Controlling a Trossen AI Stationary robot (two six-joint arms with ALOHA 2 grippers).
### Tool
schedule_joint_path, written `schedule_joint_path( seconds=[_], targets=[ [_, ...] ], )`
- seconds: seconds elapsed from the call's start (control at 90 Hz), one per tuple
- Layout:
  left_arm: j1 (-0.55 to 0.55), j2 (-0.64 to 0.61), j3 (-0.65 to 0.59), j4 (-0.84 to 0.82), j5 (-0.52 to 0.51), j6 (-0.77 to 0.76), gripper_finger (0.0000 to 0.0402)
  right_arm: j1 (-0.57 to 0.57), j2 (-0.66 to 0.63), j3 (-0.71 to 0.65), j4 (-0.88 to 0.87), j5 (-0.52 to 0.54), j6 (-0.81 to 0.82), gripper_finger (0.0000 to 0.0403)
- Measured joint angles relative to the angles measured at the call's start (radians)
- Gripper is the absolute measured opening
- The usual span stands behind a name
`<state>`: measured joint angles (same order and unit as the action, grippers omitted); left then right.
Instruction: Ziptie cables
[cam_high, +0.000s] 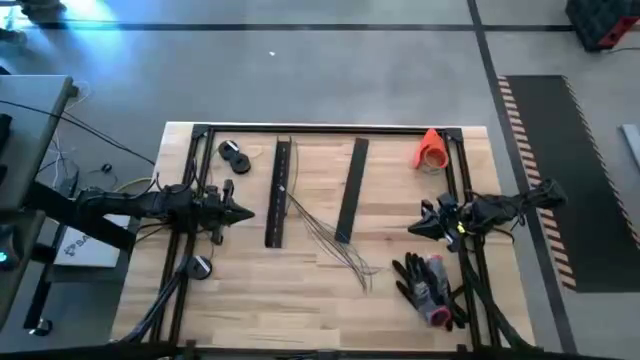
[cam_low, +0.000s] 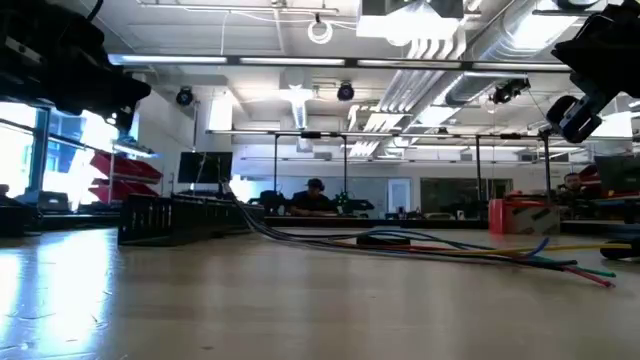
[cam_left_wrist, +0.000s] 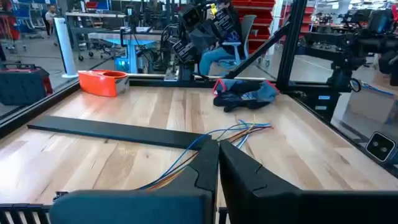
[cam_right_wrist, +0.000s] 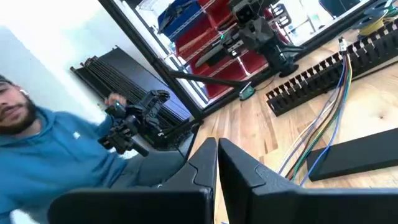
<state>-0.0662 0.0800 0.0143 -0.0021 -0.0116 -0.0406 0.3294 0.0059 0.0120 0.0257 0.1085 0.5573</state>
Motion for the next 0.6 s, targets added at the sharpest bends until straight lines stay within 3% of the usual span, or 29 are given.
schedule_joint_path(
  seconds=[0.056,0.122,0.233,0.322,0.378,0.433,0.522,0.6],
  targets=[
    [0.0,0.0,0.0,0.0,0.0,0.0,0.0,0.0,0.0,0.0,0.019,0.072,-0.094,0.0],
    [0.0,0.0,0.0,0.0,0.0,0.0,0.0,0.0,0.001,0.0,0.1,0.228,-0.172,0.0],
    [0.0,0.0,0.0,0.0,0.0,0.0,0.0,-0.001,0.0,0.0,0.311,0.514,-0.192,0.0],
    [0.0,0.0,0.0,0.0,0.0,0.0,0.0,-0.008,0.0,0.0,0.479,0.668,-0.226,0.0],
    [0.0,0.0,0.0,0.0,0.0,0.0,0.0,-0.022,0.001,0.0,0.564,0.664,-0.246,0.0],
    [0.0,0.0,0.0,0.0,0.0,0.0,0.0,-0.04,0.001,0.003,0.621,0.583,-0.279,0.0],
    [0.0,0.0,0.0,0.0,0.0,0.0,0.0,-0.067,0.015,0.05,0.609,0.446,-0.292,0.0],
    [0.0,0.0,0.0,0.0,0.0,0.0,0.0,-0.087,0.058,0.101,0.571,0.433,-0.283,0.0]
  ],
)
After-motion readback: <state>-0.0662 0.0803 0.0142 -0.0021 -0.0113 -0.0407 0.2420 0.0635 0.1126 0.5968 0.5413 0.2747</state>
